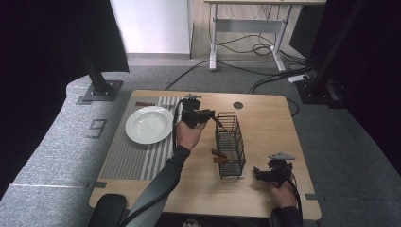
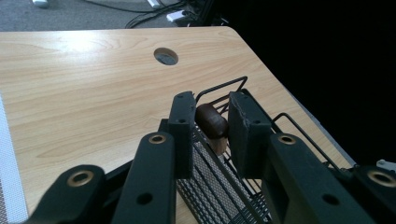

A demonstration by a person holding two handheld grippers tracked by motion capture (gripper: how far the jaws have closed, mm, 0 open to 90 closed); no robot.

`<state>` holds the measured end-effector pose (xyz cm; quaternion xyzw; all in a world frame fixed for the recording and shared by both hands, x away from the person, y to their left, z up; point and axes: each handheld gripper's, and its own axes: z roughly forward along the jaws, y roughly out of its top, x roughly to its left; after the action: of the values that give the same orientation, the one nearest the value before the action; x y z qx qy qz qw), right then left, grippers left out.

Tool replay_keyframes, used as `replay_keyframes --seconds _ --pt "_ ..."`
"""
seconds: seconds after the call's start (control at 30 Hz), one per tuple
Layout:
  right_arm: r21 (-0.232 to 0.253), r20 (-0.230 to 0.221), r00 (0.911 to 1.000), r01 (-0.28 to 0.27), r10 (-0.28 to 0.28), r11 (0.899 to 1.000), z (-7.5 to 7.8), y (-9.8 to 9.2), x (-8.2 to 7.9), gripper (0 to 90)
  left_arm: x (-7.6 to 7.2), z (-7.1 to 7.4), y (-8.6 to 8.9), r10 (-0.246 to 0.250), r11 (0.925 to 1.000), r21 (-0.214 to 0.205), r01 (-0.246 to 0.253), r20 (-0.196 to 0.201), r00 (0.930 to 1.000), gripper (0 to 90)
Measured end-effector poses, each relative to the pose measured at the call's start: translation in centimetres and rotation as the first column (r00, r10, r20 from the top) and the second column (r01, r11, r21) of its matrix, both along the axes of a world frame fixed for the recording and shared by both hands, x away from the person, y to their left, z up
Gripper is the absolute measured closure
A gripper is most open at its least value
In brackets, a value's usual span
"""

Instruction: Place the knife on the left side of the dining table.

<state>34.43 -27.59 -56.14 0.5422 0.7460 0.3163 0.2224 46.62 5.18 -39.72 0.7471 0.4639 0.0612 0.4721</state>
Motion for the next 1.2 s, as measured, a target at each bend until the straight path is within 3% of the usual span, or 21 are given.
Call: replay_keyframes --seconds 0.2,0.4,0.77,1.2 --pt "0.0 0.0 1.0 0.0 0.0 1.0 0.0 0.0 0.0 0.0 0.0 0.1 0.3 -0.035 0.9979 -0.054 0.035 -0.005 0.9994 75.4" --pt "0.0 0.0 1.0 0.0 0.0 1.0 0.0 0.0 0.0 0.0 -0.2 0.9 1.1 -0.028 0.9972 -0.068 0.029 0.029 0.9992 76.7" --pt "0.001 -0.001 1.0 0.001 -0.001 1.0 0.0 0.0 0.0 0.0 -1.0 3.7 3.2 -0.031 0.9941 -0.102 0.038 0.075 0.9967 77.2" --pt "0.0 -0.002 1.0 0.0 0.0 1.0 0.0 0.0 0.0 0.0 -2.6 7.1 7.1 -0.006 0.9895 -0.143 0.024 0.125 0.9922 77.4"
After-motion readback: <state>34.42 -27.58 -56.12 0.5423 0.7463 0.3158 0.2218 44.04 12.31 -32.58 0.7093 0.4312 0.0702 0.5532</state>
